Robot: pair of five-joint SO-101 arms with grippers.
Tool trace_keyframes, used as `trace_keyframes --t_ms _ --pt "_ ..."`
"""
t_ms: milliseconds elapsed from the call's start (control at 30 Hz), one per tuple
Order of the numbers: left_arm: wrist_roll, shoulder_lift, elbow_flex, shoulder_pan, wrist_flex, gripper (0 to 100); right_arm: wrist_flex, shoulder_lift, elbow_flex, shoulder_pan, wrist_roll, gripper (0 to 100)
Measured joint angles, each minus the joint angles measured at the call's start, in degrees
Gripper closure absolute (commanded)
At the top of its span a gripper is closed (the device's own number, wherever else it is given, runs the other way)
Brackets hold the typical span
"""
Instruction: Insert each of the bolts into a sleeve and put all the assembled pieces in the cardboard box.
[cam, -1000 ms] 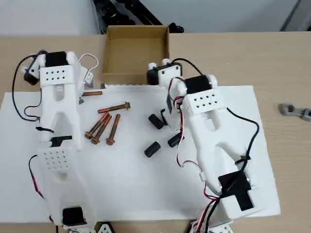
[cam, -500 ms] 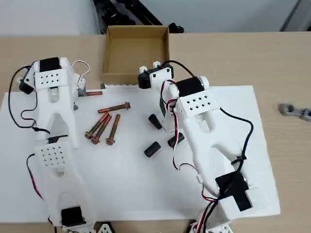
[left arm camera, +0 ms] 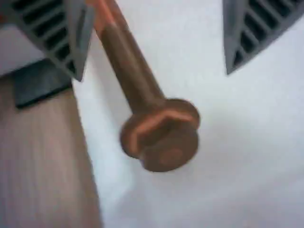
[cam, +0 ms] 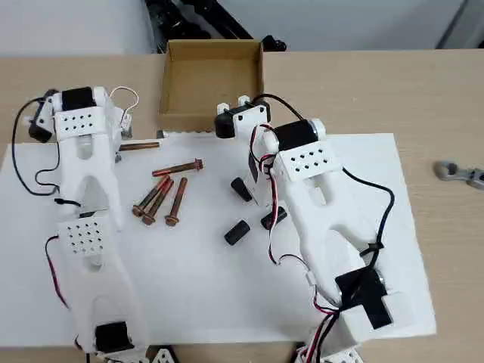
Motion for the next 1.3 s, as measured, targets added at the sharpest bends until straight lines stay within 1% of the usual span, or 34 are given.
trace_keyframes --t_ms 367,700,833,900,1133,1300 --pt "1.7 0.6 0.0 0.6 -0.4 82 0.0 0.0 0.0 0.0 0.0 99.5" --pt "1.8 7.2 -2.5 0.6 -0.5 82 0.0 0.0 0.0 0.0 0.0 99.5" --pt "1.8 7.3 -2.5 0.5 -0.6 89 0.0 0.0 0.0 0.0 0.0 99.5" --pt "1.8 7.3 -2.5 0.5 -0.8 91 0.0 0.0 0.0 0.0 0.0 99.5" --pt "-1.3 7.3 -2.6 0.5 -1.1 96 0.0 0.0 0.0 0.0 0.0 99.5" --pt "-4.6 8.5 -7.6 0.5 0.7 100 0.0 0.0 0.0 0.0 0.0 99.5"
